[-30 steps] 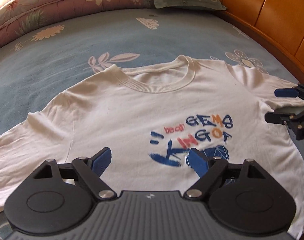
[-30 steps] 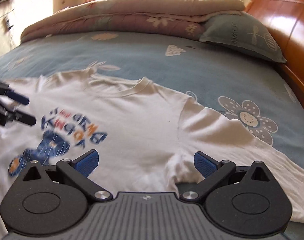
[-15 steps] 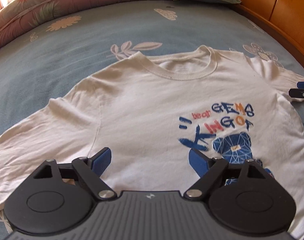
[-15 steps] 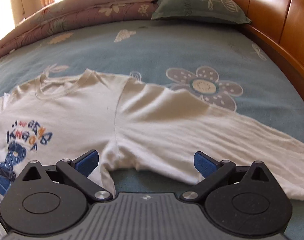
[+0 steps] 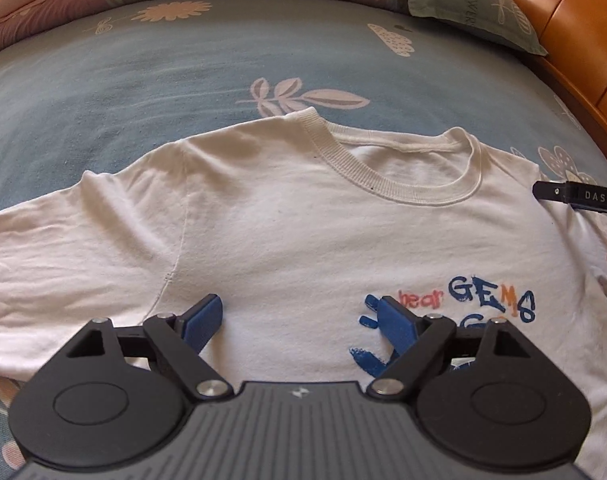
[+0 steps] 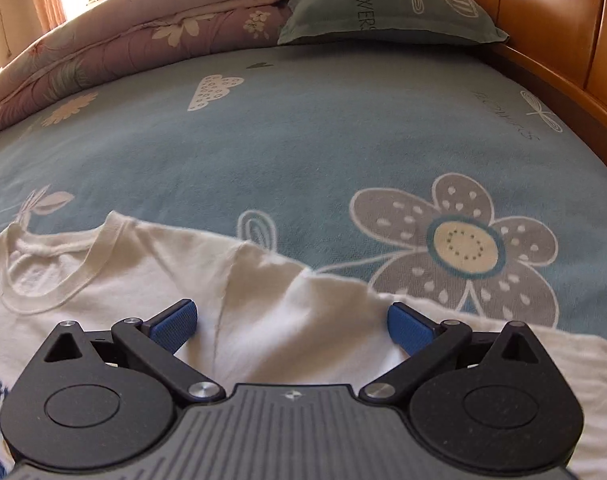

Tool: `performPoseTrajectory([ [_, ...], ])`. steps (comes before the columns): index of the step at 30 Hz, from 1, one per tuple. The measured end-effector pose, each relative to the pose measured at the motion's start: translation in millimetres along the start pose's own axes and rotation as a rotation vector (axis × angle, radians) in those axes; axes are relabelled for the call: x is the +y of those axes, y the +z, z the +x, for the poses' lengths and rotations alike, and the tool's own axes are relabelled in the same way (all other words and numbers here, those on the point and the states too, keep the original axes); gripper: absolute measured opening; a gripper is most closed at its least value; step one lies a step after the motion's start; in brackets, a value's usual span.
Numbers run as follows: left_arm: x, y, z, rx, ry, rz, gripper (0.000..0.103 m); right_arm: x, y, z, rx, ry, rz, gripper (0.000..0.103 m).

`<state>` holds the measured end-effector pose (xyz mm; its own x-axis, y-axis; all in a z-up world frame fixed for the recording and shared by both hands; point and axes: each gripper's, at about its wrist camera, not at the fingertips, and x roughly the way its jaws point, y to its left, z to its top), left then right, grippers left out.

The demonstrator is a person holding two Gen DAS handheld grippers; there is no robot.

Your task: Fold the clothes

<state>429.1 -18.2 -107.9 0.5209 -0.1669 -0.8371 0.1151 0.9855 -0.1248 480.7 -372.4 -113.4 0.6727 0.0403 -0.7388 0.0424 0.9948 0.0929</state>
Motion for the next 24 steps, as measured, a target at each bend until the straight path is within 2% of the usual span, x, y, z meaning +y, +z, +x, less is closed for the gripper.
performPoseTrajectory([
  [3,0.2,0.4,-0.3,0.000,0.000,-0.013,0.085,-3.9,17.4,5.0,0.030,-0.017,0.036,0.103],
  [5,0.2,-0.2,-0.8,-0.002,-0.002,-0.019,0.085,-2.5,24.3,-6.6,0.027,-0.011,0.075,0.103],
  [8,2.0,-1.0,-1.3,-0.010,-0.008,-0.043,0.085,9.2,24.3,-27.0,0.014,0.048,0.097,0.103],
  [11,1.5,-0.9,-1.1,-0.014,-0.007,-0.064,0.086,29.5,15.2,-24.7,0.069,0.102,0.042,0.103],
  [14,1.4,0.2,-0.3,-0.010,-0.010,-0.063,0.087,45.4,8.0,-4.5,0.119,0.083,-0.027,0.103],
  [24,3.8,0.1,-1.4,0.002,-0.037,-0.031,0.088,50.4,25.0,20.4,0.118,0.018,-0.062,0.103],
])
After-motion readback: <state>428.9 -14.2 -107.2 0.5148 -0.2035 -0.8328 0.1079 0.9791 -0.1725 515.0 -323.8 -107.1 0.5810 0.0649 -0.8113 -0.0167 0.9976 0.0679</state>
